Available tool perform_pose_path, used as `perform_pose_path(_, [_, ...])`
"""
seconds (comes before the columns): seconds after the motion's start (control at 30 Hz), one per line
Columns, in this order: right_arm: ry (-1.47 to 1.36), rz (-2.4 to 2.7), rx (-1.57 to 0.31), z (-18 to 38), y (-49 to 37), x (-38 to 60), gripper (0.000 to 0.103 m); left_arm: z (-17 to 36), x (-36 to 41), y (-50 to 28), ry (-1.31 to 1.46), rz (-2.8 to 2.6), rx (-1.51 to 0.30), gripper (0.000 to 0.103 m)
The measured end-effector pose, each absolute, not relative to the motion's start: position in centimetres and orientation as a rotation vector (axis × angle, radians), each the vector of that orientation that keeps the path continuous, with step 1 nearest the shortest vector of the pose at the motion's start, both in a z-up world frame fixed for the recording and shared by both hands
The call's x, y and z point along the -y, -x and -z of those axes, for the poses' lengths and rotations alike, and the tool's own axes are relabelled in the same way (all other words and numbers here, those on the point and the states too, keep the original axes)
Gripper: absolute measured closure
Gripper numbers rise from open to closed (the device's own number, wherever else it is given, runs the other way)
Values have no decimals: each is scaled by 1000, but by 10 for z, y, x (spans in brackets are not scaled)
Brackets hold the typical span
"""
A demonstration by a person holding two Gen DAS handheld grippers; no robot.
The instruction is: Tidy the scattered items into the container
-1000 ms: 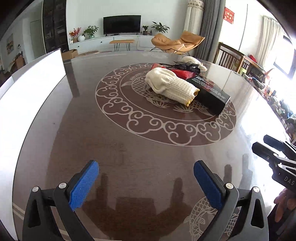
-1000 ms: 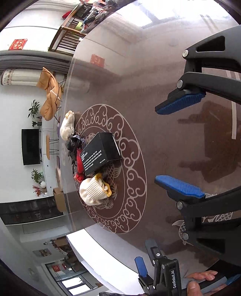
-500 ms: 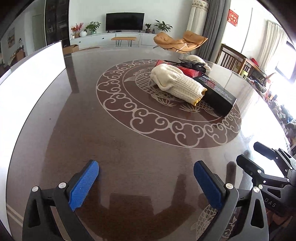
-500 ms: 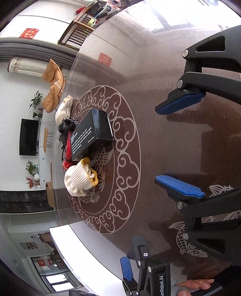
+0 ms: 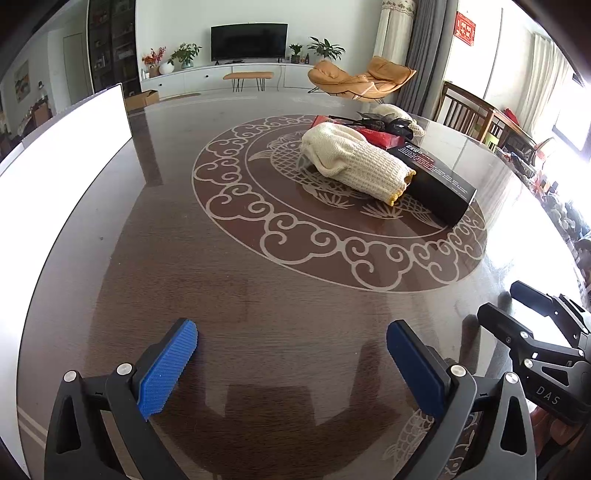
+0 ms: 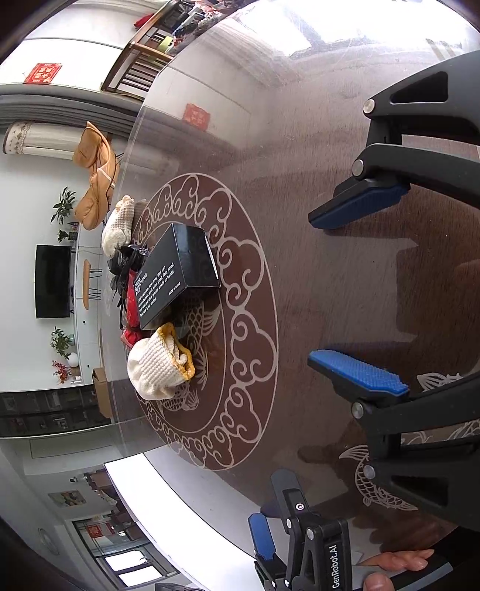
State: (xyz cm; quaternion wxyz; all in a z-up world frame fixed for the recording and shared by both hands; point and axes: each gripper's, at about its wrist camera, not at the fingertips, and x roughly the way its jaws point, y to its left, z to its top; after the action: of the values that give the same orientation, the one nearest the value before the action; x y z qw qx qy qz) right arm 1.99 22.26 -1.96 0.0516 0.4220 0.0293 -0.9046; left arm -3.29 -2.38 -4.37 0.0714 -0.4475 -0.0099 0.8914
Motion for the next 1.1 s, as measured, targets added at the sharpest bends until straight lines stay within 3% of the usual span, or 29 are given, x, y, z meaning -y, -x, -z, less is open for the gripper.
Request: perform_pose_path(1.1, [-1284, 2755, -88, 20, -19, -223, 34, 44, 24, 33, 1350, -2681, 19, 0])
